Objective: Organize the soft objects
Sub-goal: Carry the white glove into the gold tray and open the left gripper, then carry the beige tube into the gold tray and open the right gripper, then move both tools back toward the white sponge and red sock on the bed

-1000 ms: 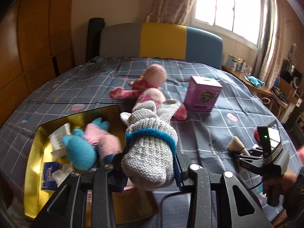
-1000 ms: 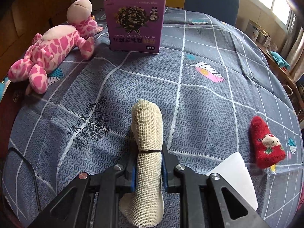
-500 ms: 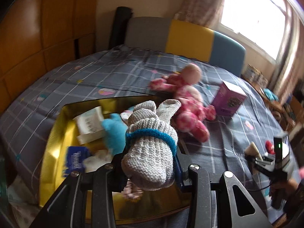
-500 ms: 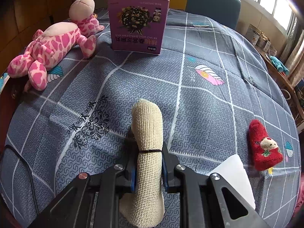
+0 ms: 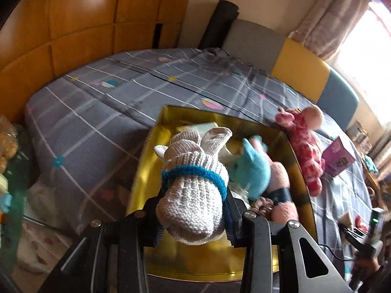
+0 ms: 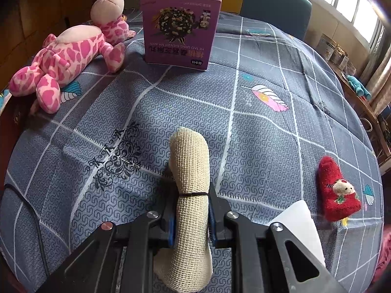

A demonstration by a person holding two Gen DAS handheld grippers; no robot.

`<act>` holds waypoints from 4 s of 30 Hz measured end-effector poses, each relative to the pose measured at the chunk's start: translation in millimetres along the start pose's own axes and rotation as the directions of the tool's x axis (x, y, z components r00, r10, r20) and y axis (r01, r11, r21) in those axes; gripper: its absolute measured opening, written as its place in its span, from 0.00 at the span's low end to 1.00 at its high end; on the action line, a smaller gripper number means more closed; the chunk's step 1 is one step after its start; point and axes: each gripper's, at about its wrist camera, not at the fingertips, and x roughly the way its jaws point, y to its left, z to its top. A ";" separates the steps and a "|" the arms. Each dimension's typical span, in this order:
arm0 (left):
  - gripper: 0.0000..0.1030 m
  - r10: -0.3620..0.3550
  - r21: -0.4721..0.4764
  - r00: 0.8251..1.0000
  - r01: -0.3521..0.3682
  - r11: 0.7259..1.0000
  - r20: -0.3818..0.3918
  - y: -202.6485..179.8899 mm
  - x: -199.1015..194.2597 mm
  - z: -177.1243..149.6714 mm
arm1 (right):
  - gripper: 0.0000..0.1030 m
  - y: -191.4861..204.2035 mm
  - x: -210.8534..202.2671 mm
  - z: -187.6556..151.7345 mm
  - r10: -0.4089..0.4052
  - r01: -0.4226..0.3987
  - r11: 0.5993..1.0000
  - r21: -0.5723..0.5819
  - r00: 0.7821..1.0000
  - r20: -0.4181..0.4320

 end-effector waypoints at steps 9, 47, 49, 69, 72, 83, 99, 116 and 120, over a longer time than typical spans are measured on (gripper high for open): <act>0.42 -0.023 0.060 0.993 0.031 0.998 -0.119 -26.0 43.4 -23.2 | 0.18 1.1 -1.0 -0.1 -0.005 0.005 1.000 -0.001 1.000 -0.002; 0.79 0.058 0.164 0.991 -0.077 0.983 0.117 -36.0 -16.0 -10.1 | 0.17 27.7 -37.6 7.0 0.048 -0.048 0.988 0.146 0.999 0.002; 0.80 0.061 0.164 0.991 -0.081 0.983 0.119 -35.5 -17.3 -10.1 | 0.17 43.3 -50.1 8.9 0.104 -0.107 0.986 0.132 0.994 0.027; 0.82 0.093 0.117 0.986 -0.109 0.987 0.136 -16.1 -23.2 -7.4 | 0.17 243.3 -136.8 39.0 0.713 -0.709 0.684 -0.170 0.699 -0.047; 0.82 0.098 0.108 0.986 -0.113 0.988 0.133 -12.2 -22.1 -7.2 | 0.17 262.9 -113.5 46.7 0.648 -0.645 0.744 -0.171 0.760 -0.049; 0.82 0.101 0.092 0.988 -0.112 0.989 0.116 -4.2 -16.6 -6.8 | 0.18 304.8 -61.7 58.9 0.487 -0.484 0.842 -0.239 0.872 -0.049; 0.82 0.102 0.093 0.989 -0.112 0.989 0.108 -2.8 -11.8 -6.9 | 0.39 305.0 -52.1 54.5 0.439 -0.432 0.872 -0.231 0.898 -0.024; 0.82 0.081 0.130 0.990 -0.095 0.987 0.112 -17.3 -17.9 -10.9 | 0.59 275.6 -97.4 55.2 0.415 -0.389 0.902 -0.188 0.900 0.133; 0.82 0.074 0.145 0.991 -0.090 0.985 0.116 -22.3 -20.0 -11.6 | 0.59 264.2 -103.2 53.2 0.403 -0.377 0.910 -0.173 0.903 0.152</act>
